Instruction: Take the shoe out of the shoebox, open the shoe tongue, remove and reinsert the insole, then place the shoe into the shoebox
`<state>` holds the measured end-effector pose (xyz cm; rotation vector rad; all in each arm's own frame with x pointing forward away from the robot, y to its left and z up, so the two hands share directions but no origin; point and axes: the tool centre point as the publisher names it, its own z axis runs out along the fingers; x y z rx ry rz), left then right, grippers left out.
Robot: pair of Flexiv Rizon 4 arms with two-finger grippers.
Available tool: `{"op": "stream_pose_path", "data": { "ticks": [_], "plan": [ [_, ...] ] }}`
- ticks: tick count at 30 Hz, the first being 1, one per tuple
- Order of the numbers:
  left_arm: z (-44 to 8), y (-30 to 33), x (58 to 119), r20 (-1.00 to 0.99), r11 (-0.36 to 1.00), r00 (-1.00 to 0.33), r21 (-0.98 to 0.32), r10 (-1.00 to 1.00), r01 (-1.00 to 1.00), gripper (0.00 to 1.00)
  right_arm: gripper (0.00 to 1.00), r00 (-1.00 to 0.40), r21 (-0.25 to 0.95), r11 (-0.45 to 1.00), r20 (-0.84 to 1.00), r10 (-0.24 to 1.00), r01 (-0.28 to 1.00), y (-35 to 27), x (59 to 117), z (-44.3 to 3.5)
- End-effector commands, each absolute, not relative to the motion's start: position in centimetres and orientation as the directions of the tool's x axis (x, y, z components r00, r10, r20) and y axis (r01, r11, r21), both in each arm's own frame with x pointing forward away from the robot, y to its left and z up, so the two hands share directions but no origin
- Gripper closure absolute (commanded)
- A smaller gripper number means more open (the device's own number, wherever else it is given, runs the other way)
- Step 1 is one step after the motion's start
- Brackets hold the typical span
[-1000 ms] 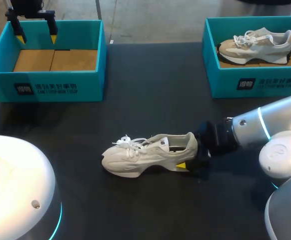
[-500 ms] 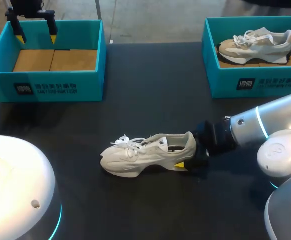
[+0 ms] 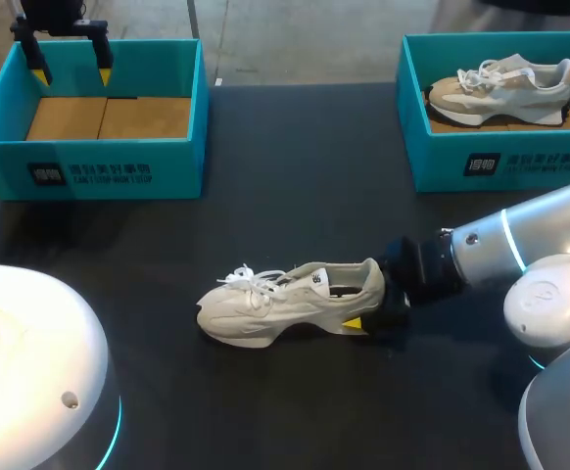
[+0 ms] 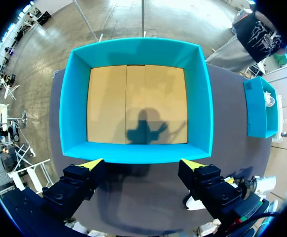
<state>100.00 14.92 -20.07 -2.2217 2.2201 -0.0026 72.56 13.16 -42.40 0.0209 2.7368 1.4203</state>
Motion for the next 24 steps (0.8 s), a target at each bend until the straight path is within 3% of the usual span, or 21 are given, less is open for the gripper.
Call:
{"op": "stream_pose_path", "data": {
  "ticks": [1,24],
  "plan": [
    [-20.0,14.9,100.0,0.000,-0.001,0.001,-0.001,-1.000,-1.000,0.00,1.00,-0.998,0.815,0.579,-0.046,0.041,-0.014,13.6,72.7,-42.6],
    [-19.0,7.5,93.9,-0.018,-0.079,0.079,-0.015,-0.997,-0.997,0.00,1.00,-0.998,0.815,0.579,-0.046,0.041,-0.014,13.6,72.7,-42.6]
  ]
}}
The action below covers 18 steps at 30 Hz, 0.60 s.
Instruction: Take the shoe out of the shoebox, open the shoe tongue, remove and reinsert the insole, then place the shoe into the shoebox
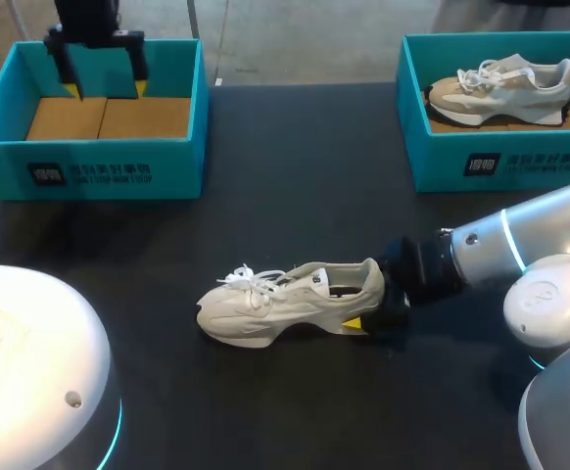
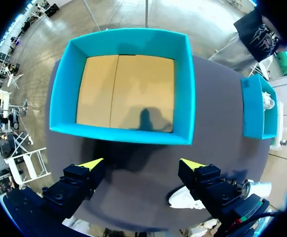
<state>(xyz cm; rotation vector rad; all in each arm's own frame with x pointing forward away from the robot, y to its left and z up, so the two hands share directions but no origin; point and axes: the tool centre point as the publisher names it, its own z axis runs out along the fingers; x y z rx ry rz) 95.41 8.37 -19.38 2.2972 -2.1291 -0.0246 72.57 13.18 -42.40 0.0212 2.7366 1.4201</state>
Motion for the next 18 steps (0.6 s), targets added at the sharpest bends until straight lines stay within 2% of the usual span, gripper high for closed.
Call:
{"op": "stream_pose_path", "data": {
  "ticks": [1,18],
  "plan": [
    [-19.0,7.3,93.8,-0.020,-0.078,0.079,-0.016,-0.997,-0.997,0.00,1.00,-0.998,0.815,0.579,-0.046,0.041,-0.014,13.6,72.7,-42.6],
    [-19.9,-0.4,88.8,0.023,-0.019,0.019,0.026,-1.000,-0.999,0.00,1.00,-0.998,0.815,0.579,-0.046,0.041,-0.014,13.6,72.7,-42.6]
  ]
}}
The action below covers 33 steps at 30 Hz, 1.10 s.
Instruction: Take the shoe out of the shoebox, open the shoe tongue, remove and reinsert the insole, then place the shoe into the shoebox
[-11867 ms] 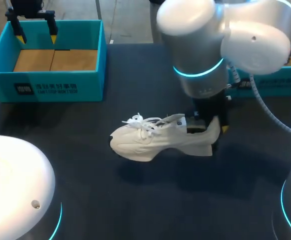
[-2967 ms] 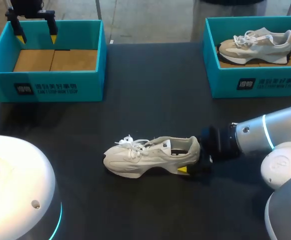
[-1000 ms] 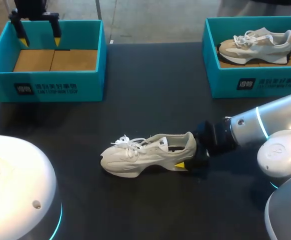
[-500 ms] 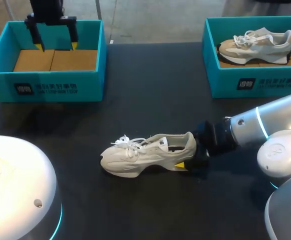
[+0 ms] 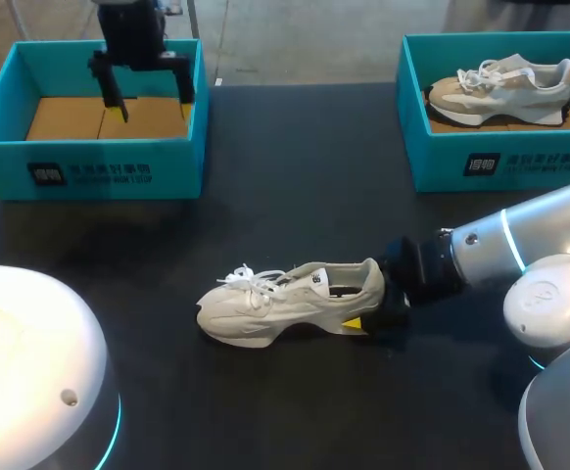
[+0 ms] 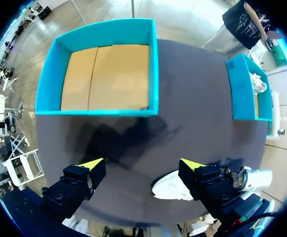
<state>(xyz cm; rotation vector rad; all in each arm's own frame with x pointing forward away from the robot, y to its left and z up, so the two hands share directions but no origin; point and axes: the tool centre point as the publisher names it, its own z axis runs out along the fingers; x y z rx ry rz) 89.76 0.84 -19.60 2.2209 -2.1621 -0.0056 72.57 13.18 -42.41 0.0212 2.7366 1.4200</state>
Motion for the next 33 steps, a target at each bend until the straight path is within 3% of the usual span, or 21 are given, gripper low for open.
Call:
{"op": "stream_pose_path", "data": {
  "ticks": [1,33],
  "plan": [
    [-20.0,-0.8,88.4,0.023,-0.016,0.017,0.026,-1.000,-1.000,0.00,1.00,-0.998,0.815,0.579,-0.046,0.041,-0.014,13.6,72.7,-42.6],
    [-23.7,-9.5,77.4,0.053,0.083,-0.079,0.063,-0.995,-0.995,0.00,1.00,-0.998,0.815,0.579,-0.046,0.041,-0.014,13.6,72.7,-42.6]
  ]
}}
